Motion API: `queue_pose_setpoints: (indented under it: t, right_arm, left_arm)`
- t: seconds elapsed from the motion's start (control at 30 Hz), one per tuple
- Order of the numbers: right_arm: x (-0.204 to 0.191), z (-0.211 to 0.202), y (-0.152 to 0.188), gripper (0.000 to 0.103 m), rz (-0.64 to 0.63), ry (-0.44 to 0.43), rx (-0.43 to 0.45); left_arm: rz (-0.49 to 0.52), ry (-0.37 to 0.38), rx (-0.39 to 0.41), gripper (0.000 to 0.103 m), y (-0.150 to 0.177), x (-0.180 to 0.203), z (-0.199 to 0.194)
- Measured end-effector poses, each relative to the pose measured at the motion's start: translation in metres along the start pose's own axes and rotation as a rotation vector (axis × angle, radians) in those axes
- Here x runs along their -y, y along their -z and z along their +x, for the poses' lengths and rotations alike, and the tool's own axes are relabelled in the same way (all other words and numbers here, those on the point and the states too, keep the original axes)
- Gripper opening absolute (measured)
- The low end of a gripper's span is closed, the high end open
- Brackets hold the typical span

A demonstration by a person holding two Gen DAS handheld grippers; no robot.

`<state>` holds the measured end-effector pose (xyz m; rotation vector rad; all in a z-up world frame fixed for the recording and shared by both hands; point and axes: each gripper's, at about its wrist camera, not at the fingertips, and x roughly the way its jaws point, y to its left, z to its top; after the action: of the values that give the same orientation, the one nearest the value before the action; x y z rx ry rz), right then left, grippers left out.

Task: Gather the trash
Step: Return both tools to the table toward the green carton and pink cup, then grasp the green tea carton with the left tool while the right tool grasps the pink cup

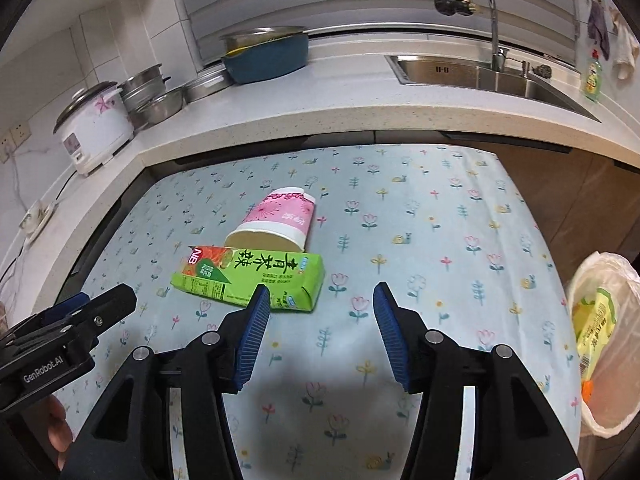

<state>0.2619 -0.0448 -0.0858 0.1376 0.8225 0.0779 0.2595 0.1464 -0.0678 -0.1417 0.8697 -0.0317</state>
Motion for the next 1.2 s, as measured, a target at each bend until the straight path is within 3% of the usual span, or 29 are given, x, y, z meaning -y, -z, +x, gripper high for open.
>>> queue_pose_setpoints:
  t: [0.43,0.5,0.6,0.77,0.93,1.2]
  right_arm:
    - [-0.028,0.103,-0.031,0.052,-0.060,0.026,-0.081]
    - [-0.026,0.110,-0.034,0.046,-0.043,0.016,-0.092]
    - [-0.022,0.116,-0.032,0.020,-0.032,0.003,-0.109]
    - [-0.014,0.100,-0.016,0.007,-0.002,-0.029,-0.103]
    - [-0.004,0.063,0.013,0.006,0.028,-0.023,-0.085]
    - [0.029,0.004,0.083,0.005,0.123,-0.032,-0.133]
  left_arm:
    - [-0.014,-0.019,-0.029,0.084,-0.019,-0.025,0.046]
    - [-0.019,-0.018,-0.032,0.084,-0.021,-0.025,0.050]
    - [-0.020,-0.015,-0.030,0.084,-0.022,-0.024,0.052]
    - [-0.022,-0.005,-0.046,0.084,-0.016,-0.019,0.054]
    - [-0.018,0.039,-0.092,0.084,0.008,-0.004,0.048]
    - [0.063,0.122,-0.171,0.084,0.062,0.030,0.023]
